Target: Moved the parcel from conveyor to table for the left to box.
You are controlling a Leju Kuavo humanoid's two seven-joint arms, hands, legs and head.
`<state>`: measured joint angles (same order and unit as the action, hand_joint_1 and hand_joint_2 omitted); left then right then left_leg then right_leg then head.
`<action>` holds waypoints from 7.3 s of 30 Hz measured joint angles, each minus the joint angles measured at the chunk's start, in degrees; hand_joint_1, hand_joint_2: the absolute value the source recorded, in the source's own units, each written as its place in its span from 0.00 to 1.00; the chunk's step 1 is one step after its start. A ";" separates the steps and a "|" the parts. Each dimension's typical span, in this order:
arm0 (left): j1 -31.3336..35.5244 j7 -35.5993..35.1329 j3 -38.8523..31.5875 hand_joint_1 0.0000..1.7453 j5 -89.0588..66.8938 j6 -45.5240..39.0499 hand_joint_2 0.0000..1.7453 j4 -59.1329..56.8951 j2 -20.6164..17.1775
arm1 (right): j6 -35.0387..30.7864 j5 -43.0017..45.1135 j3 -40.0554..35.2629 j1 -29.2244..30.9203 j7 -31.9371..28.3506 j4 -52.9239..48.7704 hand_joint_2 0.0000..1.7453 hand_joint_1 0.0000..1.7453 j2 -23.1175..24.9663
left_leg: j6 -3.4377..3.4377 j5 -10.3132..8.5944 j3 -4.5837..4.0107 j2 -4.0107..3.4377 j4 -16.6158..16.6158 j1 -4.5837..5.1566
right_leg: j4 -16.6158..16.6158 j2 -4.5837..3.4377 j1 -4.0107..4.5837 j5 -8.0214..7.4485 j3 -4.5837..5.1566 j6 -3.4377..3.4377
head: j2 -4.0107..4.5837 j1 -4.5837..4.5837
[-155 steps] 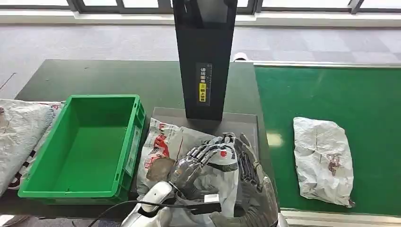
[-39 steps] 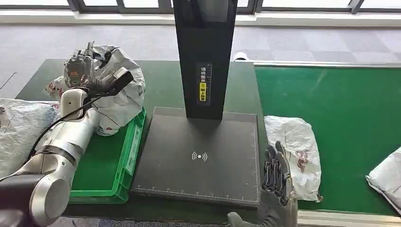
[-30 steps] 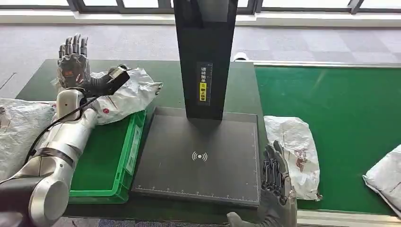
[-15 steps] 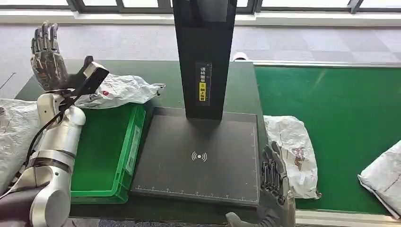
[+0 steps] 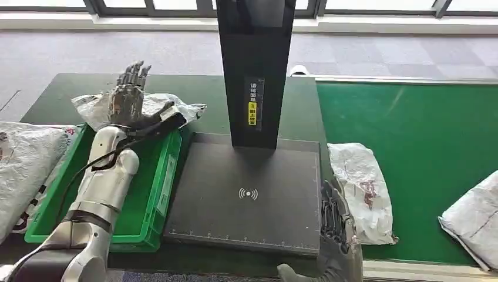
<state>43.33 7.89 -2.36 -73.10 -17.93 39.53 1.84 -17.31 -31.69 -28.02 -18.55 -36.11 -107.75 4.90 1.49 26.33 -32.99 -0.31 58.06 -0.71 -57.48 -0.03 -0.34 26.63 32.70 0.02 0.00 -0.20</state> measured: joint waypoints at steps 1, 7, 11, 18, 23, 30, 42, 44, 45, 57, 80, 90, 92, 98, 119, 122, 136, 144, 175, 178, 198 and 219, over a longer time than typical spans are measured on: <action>1.16 -1.32 1.17 0.00 -1.38 2.42 0.00 -2.68 -0.17 | 0.55 0.24 0.00 0.17 -0.15 0.13 1.00 0.00 0.00 | 0.01 -0.01 0.00 -0.02 0.00 0.00 | -0.01 -0.02 0.00 -0.01 0.01 0.00 | 0.00 0.00; 5.45 -4.08 4.61 0.00 -3.93 5.14 1.00 -11.29 -1.14 | 3.52 1.00 0.02 0.83 -0.52 0.46 1.00 0.00 0.00 | 0.07 -0.05 0.00 -0.05 -0.01 -0.02 | -0.05 -0.07 0.02 -0.04 0.07 0.07 | 0.00 0.00; 6.49 -4.80 5.31 0.00 -3.95 5.93 1.00 -13.73 -1.53 | 4.00 1.05 0.02 0.93 -0.66 0.55 1.00 0.00 0.00 | 0.07 -0.05 -0.03 -0.04 -0.03 -0.02 | -0.05 -0.06 0.03 -0.03 0.08 0.08 | 0.00 0.00; 8.08 -6.60 5.35 0.00 -4.19 8.18 1.00 -16.10 -2.51 | 6.53 1.46 0.92 1.54 -1.79 1.07 1.00 0.00 0.11 | 0.05 -0.07 -0.04 -0.04 -0.02 -0.01 | -0.05 -0.06 0.02 -0.04 0.09 0.07 | 0.00 0.00; 8.26 -6.60 5.37 0.00 -4.23 8.25 1.00 -16.95 -2.82 | 6.67 1.49 0.96 1.57 -1.92 1.22 1.00 0.00 0.11 | 0.05 -0.07 -0.04 -0.03 -0.02 -0.01 | -0.05 -0.06 0.02 -0.04 0.09 0.07 | 0.00 0.00; 8.96 -12.88 5.72 0.00 -6.82 12.65 1.00 -18.17 -3.59 | 8.72 2.34 0.96 2.08 -2.34 1.55 1.00 0.00 0.11 | 0.05 -0.07 -0.08 -0.08 -0.03 -0.02 | -0.07 -0.07 0.03 -0.04 0.09 0.08 | 0.00 0.00; 9.87 -17.38 5.74 1.00 -12.21 22.03 1.00 -20.49 -9.53 | 9.33 7.04 0.83 4.21 -3.83 3.87 1.00 0.00 -0.92 | 0.10 -0.13 -0.13 -0.23 -0.04 -0.08 | -0.11 -0.20 0.08 -0.10 0.21 0.17 | 0.00 0.00; 9.96 -16.61 5.74 1.00 -12.69 23.77 1.00 -20.77 -9.88 | 9.20 7.21 0.61 4.64 -3.85 4.24 1.00 0.00 -1.14 | 0.10 -0.13 -0.12 -0.24 -0.04 -0.08 | -0.10 -0.20 0.07 -0.10 0.22 0.17 | 0.00 0.00; 10.05 -16.41 5.74 1.00 -12.91 24.56 1.00 -20.91 -10.03 | 9.05 7.37 0.50 4.74 -3.85 4.42 1.00 0.00 -1.18 | 0.10 -0.13 -0.12 -0.24 -0.04 -0.08 | -0.10 -0.20 0.07 -0.10 0.22 0.17 | 0.00 0.00; 11.99 -15.19 5.48 1.00 -13.24 25.02 1.00 -21.76 -11.32 | 9.15 6.32 0.07 5.13 -3.96 5.49 1.00 0.00 -1.18 | 0.11 -0.14 -0.11 -0.25 -0.04 -0.09 | -0.11 -0.19 0.07 -0.10 0.24 0.17 | 0.00 0.00; -7.71 -12.23 -5.56 1.00 -14.55 -4.41 1.00 0.15 -11.52 | 16.11 0.11 3.52 1.80 -3.61 2.91 1.00 0.00 2.95 | 0.13 -0.10 -0.19 -0.41 -0.04 -0.07 | -0.10 -0.38 0.06 -0.09 0.43 0.18 | 0.00 0.00; -17.32 -7.29 -13.32 1.00 -11.47 -8.89 1.00 17.20 -8.54 | 16.11 -1.40 4.77 0.81 -3.63 1.84 1.00 0.00 4.68 | 0.12 -0.11 -0.29 -0.31 -0.04 -0.06 | -0.08 -0.25 0.05 -0.09 0.44 0.17 | 0.00 0.00; -19.39 -4.45 -14.50 1.00 -7.41 -10.97 1.00 20.65 -7.65 | 15.93 -1.75 4.96 0.50 -3.63 1.62 1.00 0.00 4.92 | 0.12 -0.10 -0.29 -0.32 -0.04 -0.06 | -0.08 -0.26 0.05 -0.09 0.45 0.17 | 0.00 0.00; -27.88 2.94 -15.11 1.00 2.74 -12.52 1.00 32.63 -3.14 | 12.59 -2.89 5.22 -0.64 -3.56 0.98 1.00 0.00 5.11 | 0.09 -0.05 -0.31 -0.32 -0.04 -0.04 | -0.06 -0.26 0.04 -0.06 0.48 0.16 | 0.00 0.00; -49.98 -1.50 -5.34 1.00 -1.94 -10.57 1.00 57.69 2.56 | -0.24 1.07 -0.55 -0.36 -0.64 2.08 1.00 0.00 1.11 | 0.05 0.05 -0.32 -0.30 -0.04 -0.04 | -0.04 -0.19 0.04 0.02 0.44 0.15 | 0.00 0.00; -50.79 -1.77 -5.32 1.00 -2.18 -9.91 1.00 58.81 2.93 | 0.02 1.07 -0.55 -0.36 -0.61 2.08 1.00 0.00 1.09 | 0.06 0.04 -0.32 -0.30 -0.04 -0.05 | -0.05 -0.19 0.04 0.01 0.44 0.15 | 0.00 0.00; -50.54 -4.02 -5.36 0.00 -1.54 -2.20 0.00 55.22 3.21 | 4.79 1.03 0.00 -0.19 -1.01 2.05 1.00 0.00 1.05 | 0.06 0.03 -0.30 -0.29 -0.04 -0.03 | -0.04 -0.17 0.04 0.01 0.42 0.15 | 0.00 0.00; -42.47 -4.76 -8.73 0.00 1.78 -2.37 0.00 39.55 1.42 | 8.02 0.41 1.97 -0.23 -2.45 2.03 1.00 0.00 1.86 | 0.11 -0.10 -0.28 -0.26 -0.04 -0.06 | -0.07 -0.16 0.05 -0.05 0.41 0.18 | 0.00 0.00; -30.68 18.86 -21.25 0.00 48.44 -14.07 0.00 32.26 1.05 | -1.06 -0.22 1.18 -0.89 -1.57 2.12 1.00 0.00 1.77 | 0.49 -0.59 -0.44 0.30 -0.21 -0.23 | -0.14 0.37 0.06 -0.19 0.59 0.45 | 0.00 0.00; -30.43 16.64 -20.66 0.00 44.49 -14.76 0.00 33.56 1.14 | -3.98 -0.22 -0.35 -0.77 -0.46 2.12 1.00 0.00 1.07 | 0.41 -0.54 -0.44 0.32 -0.21 -0.22 | -0.13 0.42 0.04 -0.15 0.58 0.42 | 0.00 0.00; -29.69 29.24 -16.50 0.00 65.14 -1.54 0.00 36.33 2.28 | -12.29 -4.27 -3.30 0.23 7.50 2.34 1.00 0.00 -2.38 | 0.38 -0.46 -0.43 0.14 -0.19 -0.14 | -0.12 0.11 0.02 -0.22 0.61 0.41 | 0.00 0.00; -44.87 30.30 9.83 0.00 75.31 26.67 0.00 63.51 9.55 | -0.92 -16.47 42.37 -4.48 7.78 0.59 1.00 0.00 12.46 | -0.12 -0.16 -0.33 0.18 -0.15 0.28 | -0.06 0.28 -0.26 -0.03 0.42 -0.05 | 0.00 0.09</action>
<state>-1.54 38.18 7.48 2.21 8.74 103.03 11.39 -18.23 -48.16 14.35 -23.03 -28.33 -107.16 17.36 1.36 26.17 -33.32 -0.12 57.91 -0.43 -57.55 0.25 -0.60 26.60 33.11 -0.03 0.00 -0.11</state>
